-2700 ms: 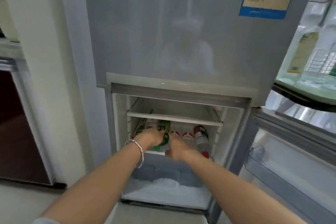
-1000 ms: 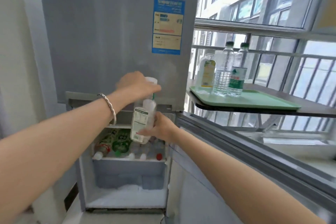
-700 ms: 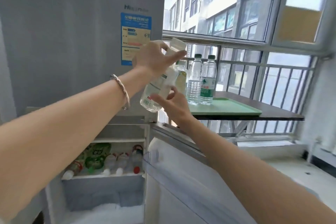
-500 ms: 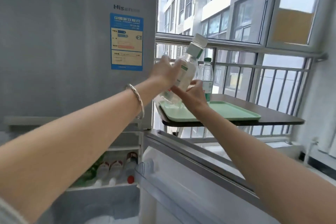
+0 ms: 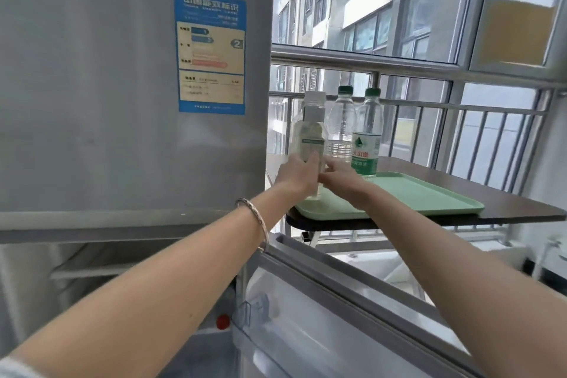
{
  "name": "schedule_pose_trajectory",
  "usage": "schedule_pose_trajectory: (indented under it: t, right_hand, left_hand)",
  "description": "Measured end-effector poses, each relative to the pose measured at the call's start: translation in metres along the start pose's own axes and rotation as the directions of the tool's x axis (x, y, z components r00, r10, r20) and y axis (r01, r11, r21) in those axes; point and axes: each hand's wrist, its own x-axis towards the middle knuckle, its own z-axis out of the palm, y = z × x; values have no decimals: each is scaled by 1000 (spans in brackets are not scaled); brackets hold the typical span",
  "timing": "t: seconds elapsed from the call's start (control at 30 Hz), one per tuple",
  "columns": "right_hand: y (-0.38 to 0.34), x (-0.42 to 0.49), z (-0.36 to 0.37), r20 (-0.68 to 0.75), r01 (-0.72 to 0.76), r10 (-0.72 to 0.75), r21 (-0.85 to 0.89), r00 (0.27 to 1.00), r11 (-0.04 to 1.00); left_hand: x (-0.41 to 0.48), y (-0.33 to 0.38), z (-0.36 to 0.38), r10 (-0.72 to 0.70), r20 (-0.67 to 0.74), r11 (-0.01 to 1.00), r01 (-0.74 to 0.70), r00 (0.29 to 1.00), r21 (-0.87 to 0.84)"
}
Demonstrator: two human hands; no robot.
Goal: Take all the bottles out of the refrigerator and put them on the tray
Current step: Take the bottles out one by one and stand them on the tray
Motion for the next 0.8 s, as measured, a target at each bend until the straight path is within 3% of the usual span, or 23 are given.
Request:
schedule_pose_trajectory:
  t: [0.07, 0.13, 0.2, 0.27, 0.37, 0.47, 0.67, 0.8]
  right_hand:
    - [-2, -4, 4, -49, -7, 5, -40, 999, 999]
    - [-7, -12, 12, -241, -9, -21, -123, 970, 992]
    - [-17, -24, 21, -437, 49, -128, -187, 890, 981]
    - [-32, -37, 34, -507, 146, -244, -226, 827, 963]
    - [-52, -55, 64, -439, 196, -281, -229, 853, 954]
    - [-64, -72, 105, -353, 212, -268, -192, 896, 958]
    - [-59, -97, 189, -133, 144, -164, -149, 978, 978]
    - [-37, -103, 258, 52, 96, -88, -171, 995, 981]
  left_hand:
    - [-5, 0, -2, -4, -1, 999, 4, 1000, 52]
    - [-14, 2, -7, 16, -26, 997, -14, 1000, 81]
    - [-27, 6, -18, 66, -68, 994, -60, 995, 93]
    - [-41, 8, -32, 112, -117, 989, -99, 987, 112]
    - [-60, 3, -54, 180, -199, 971, -142, 963, 192]
    - [-78, -18, -78, 153, -231, 962, -92, 961, 258]
    - [-107, -97, -120, 1, -180, 919, 70, 984, 388]
    - [-115, -170, -147, -160, -140, 861, 207, 977, 464]
